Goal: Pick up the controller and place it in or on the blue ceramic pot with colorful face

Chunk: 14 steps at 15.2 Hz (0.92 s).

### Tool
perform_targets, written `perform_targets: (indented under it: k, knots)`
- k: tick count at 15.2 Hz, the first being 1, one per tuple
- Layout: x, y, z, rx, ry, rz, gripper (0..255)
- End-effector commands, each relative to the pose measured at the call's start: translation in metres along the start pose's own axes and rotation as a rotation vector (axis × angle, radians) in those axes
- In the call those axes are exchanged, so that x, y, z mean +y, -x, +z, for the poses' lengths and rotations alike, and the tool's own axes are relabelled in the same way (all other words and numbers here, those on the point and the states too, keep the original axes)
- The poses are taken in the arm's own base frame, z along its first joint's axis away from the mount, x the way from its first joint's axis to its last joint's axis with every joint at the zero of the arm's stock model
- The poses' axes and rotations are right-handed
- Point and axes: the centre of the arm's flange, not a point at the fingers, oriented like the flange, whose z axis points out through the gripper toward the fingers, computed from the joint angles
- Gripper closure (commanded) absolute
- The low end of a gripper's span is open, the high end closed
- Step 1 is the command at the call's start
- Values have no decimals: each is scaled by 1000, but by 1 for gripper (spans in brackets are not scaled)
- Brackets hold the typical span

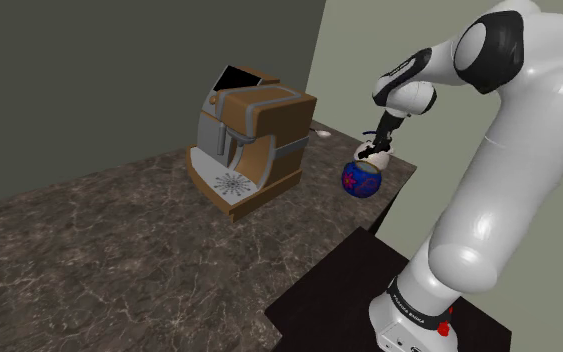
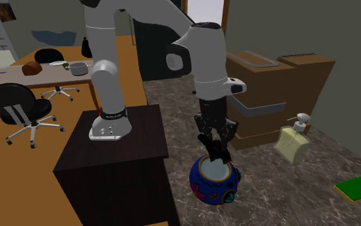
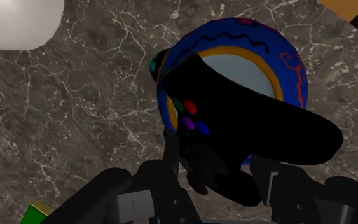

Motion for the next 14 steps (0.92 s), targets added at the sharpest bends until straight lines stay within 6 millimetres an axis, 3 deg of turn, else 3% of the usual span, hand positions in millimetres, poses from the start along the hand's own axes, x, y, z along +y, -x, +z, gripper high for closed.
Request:
perform_targets:
  k: [1,14]
  knots:
    - [11,5,9,7,3,-2,255]
    - [-2,6,75,7,3,-2,255]
